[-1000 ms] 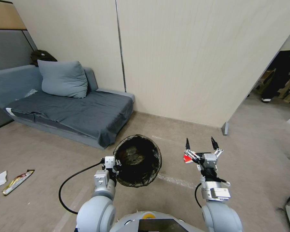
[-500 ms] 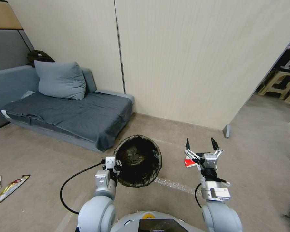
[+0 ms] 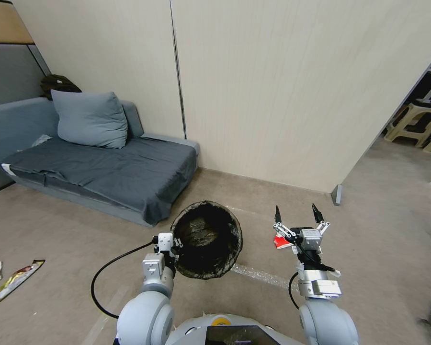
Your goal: Pick up the trash bin, then pick up the garbage from the floor and place it into the trash bin.
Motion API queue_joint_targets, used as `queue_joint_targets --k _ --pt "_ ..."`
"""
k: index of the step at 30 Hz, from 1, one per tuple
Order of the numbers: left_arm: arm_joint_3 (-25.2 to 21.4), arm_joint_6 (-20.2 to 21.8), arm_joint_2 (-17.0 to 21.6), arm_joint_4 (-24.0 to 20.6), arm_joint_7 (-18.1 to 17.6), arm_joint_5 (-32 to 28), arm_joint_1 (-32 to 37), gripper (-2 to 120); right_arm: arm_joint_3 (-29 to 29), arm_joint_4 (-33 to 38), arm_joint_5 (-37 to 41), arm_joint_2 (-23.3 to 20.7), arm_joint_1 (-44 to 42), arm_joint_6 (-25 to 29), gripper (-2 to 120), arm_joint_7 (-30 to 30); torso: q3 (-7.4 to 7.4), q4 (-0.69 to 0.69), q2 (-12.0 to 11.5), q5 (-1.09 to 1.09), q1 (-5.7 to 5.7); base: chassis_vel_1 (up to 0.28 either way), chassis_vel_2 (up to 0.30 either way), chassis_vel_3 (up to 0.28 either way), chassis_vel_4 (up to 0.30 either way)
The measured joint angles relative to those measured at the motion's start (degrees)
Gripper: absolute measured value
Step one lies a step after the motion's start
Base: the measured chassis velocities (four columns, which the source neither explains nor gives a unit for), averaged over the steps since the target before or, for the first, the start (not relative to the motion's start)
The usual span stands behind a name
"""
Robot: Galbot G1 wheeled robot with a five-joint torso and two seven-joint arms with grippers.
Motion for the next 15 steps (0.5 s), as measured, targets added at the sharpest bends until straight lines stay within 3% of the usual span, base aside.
queue_joint_targets --k 10,13,15 --pt "0.3 0.0 0.9 0.3 -0.3 -0.2 -0.4 0 0.1 -0.4 1.0 0.0 0.7 -2.2 100 0.5 0.00 -0.01 0.0 -0.02 0.00 0.000 0.000 0.000 0.000" --pt "0.4 0.0 1.1 0.3 -0.4 -0.2 -0.4 0 0.2 -1.6 2.5 -0.1 2.0 -5.3 100 1.1 0.00 -0.01 0.0 -0.01 0.00 0.000 0.000 0.000 0.000" --pt "0.4 0.0 1.2 0.4 -0.4 -0.2 -0.5 0 0.5 -3.6 5.1 -0.5 4.1 -10.0 100 2.2 0.00 0.00 0.0 -0.01 0.00 0.000 0.000 0.000 0.000"
